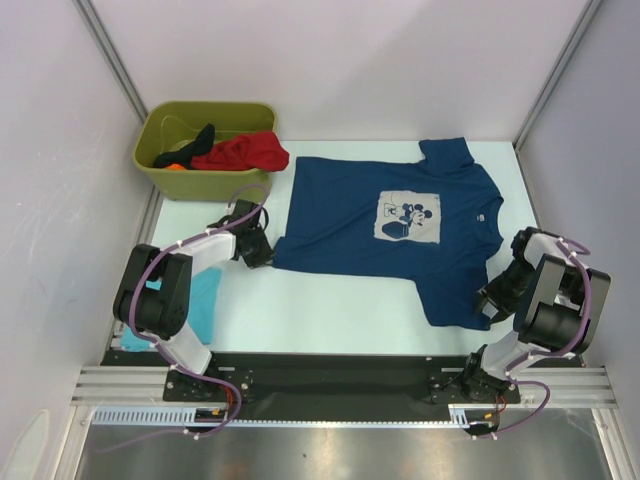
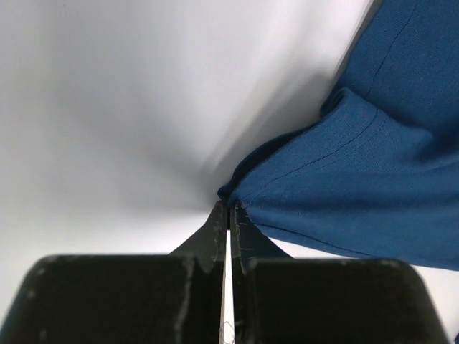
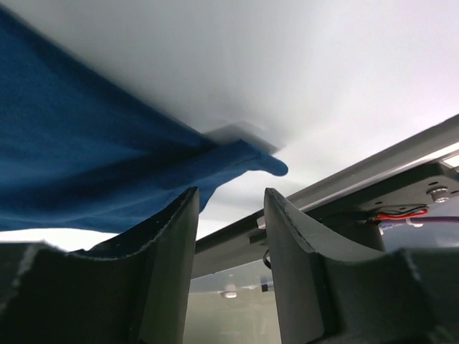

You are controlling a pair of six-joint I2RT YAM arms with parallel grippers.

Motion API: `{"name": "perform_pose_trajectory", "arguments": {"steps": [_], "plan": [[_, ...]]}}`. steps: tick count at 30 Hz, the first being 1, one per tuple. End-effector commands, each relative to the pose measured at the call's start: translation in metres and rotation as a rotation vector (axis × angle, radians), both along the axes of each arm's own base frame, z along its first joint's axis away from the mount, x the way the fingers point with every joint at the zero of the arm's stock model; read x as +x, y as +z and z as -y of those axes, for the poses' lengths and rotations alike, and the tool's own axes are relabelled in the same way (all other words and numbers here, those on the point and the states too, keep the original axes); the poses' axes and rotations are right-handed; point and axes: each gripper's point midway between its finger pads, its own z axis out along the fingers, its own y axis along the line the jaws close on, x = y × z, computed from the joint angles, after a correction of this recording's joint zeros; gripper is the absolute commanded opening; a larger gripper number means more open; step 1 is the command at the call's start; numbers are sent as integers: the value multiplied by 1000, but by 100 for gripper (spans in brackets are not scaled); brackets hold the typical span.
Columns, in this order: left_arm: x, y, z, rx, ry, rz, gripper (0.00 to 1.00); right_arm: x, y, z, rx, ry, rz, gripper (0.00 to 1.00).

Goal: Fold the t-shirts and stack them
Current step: Flatten the tshirt out

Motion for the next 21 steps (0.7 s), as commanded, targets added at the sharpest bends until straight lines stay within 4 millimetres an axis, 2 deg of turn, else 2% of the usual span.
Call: {"name": "perform_pose_trajectory", "arguments": {"steps": [1,10,13,15,18,21], "plan": [[11,3,-6,26,-9,26,0,2,-5,1,-15,-57,1,47],[12,10,-5,30,-20,39,0,2,-19,9,-47,-155,19,46],[11,12,-7,37,-23,40,0,5,-24,9,-63,-203,38,44],[10,13,-7,39,-23,39,0,0,-29,11,-95,-228,33,42],[7,13,-8,41,-24,35,0,-9,-33,17,-151,-235,32,33],[5,16,-10,46,-24,38,0,-7,-25,22,-185,-237,67,23]]}}
